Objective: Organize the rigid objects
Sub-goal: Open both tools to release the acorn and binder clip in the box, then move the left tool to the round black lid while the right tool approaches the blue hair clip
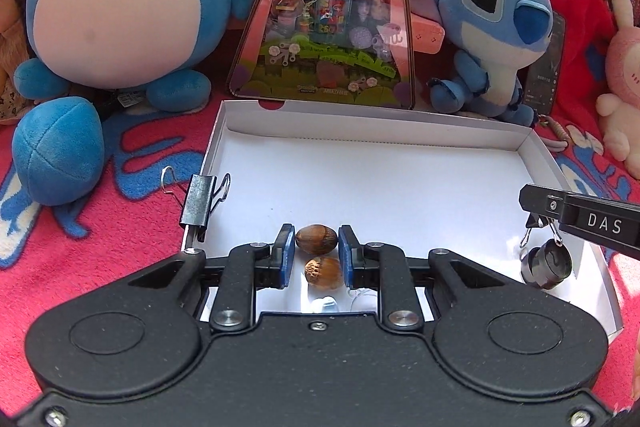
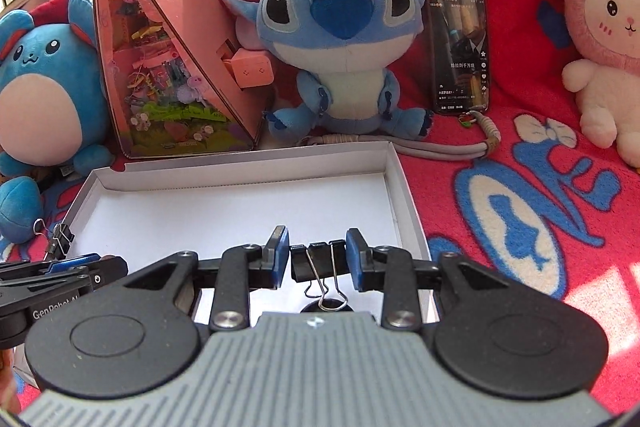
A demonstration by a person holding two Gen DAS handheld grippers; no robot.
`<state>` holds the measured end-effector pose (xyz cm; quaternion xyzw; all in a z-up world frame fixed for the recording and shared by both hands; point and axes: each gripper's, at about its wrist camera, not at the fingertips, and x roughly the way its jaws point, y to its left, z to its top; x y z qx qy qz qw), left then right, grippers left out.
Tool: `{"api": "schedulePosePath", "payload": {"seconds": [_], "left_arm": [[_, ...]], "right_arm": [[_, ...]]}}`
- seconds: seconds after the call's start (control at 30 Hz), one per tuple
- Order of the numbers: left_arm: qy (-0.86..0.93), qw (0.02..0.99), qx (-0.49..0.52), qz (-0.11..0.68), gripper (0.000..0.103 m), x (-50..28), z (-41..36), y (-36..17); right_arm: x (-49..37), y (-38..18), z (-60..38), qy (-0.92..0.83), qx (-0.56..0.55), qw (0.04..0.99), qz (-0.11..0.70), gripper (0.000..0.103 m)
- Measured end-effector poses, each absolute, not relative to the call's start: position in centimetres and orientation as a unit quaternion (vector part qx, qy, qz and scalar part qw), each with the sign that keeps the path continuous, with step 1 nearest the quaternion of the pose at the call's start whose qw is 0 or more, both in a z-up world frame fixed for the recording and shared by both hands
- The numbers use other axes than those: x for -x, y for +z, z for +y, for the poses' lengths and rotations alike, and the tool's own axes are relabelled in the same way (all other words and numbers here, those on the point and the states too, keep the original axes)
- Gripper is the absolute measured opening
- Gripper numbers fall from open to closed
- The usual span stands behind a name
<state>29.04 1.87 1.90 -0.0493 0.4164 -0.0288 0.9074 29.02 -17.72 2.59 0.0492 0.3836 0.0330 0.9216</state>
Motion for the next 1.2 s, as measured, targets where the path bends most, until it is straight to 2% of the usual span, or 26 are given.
{"api": "schedulePosePath", "payload": {"seconds": [0.47,0.53,0.6,0.63,0.77,0.8,0.9,1.2], "left_arm": [[-0.029,0.912,0.041,0.408,0.023,-28.7,1.8,1.9],[-0.031,0.912,0.042,0.406,0.026,-28.5,1.9,2.0],[-0.031,0.914,0.042,0.403,0.038,-28.2,1.9,2.2],[-0.031,0.915,0.041,0.401,0.040,-28.1,1.9,2.3],[-0.035,0.918,0.036,0.394,0.054,-27.1,1.9,3.0],[-0.040,0.919,0.036,0.392,0.057,-26.7,1.9,3.2],[-0.049,0.922,0.032,0.383,0.061,-25.7,1.9,3.9],[-0.074,0.931,0.017,0.357,0.067,-22.1,1.7,5.6]], "right_arm": [[-29.1,1.8,-17.9,0.029,-0.057,0.917,0.393,0.035],[-28.9,1.9,-18.0,0.031,-0.056,0.918,0.390,0.037],[-28.6,2.1,-18.0,0.033,-0.054,0.921,0.386,0.038],[-28.5,2.2,-18.0,0.034,-0.052,0.922,0.383,0.038],[-27.8,2.8,-18.0,0.040,-0.047,0.926,0.372,0.053],[-27.5,3.0,-18.0,0.043,-0.045,0.928,0.368,0.054],[-26.8,3.5,-18.0,0.049,-0.041,0.931,0.360,0.059],[-23.9,4.9,-18.2,0.073,-0.022,0.940,0.333,0.066]]}}
